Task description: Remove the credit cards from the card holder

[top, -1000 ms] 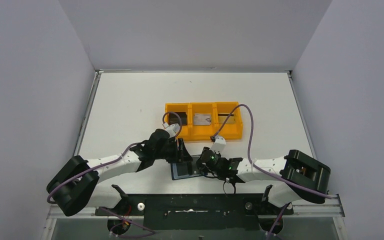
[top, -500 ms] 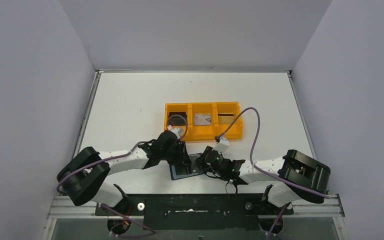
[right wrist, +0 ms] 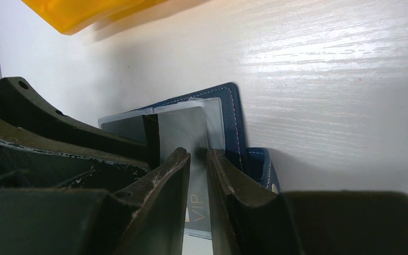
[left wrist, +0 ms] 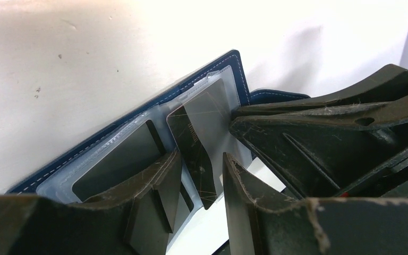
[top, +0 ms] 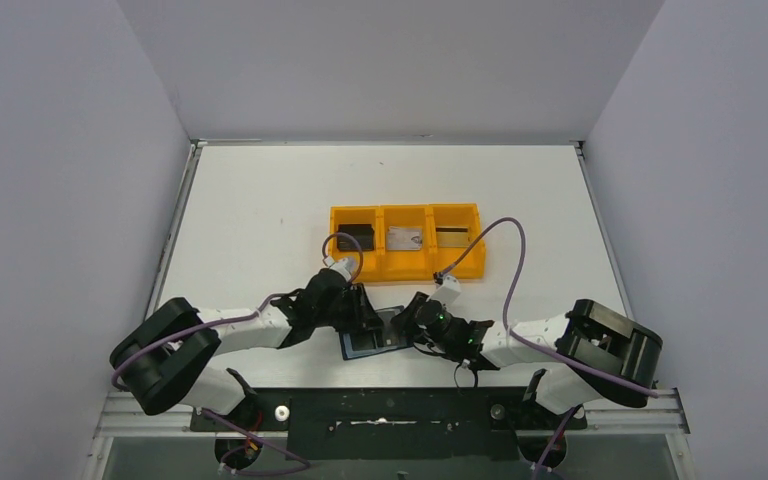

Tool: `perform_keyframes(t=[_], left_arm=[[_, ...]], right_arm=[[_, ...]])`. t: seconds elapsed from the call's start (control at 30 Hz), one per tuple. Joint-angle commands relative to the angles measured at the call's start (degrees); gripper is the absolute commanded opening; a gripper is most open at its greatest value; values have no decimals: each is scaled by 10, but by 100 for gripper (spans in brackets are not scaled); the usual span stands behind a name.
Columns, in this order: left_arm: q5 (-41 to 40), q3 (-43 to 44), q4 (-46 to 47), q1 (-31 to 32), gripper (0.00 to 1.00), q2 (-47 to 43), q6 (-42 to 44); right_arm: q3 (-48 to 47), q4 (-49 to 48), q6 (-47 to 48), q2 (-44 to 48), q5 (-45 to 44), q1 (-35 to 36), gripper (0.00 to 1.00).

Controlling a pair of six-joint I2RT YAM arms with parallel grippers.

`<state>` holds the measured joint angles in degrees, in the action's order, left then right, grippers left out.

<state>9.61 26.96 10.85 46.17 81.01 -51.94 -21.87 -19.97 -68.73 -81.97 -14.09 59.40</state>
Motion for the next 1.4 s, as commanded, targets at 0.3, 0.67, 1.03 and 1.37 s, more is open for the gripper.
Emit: perform_keyframes(t=[0.3, 0.67, 1.03, 1.37], left_arm=[[-73, -62, -20, 0, 37, -27, -79], [-56, -45, -12, 16, 38, 33, -76], [-79, -47, -19, 20, 26, 9, -86], [-72, -40, 7, 20, 0, -22, -66]], right_arm=[[38, 77, -4, -37, 13, -6, 22], [58, 28, -32, -55, 26, -5, 18], [67, -2, -49, -76, 38, -5, 16], [42, 68, -40, -52, 14, -5, 16]])
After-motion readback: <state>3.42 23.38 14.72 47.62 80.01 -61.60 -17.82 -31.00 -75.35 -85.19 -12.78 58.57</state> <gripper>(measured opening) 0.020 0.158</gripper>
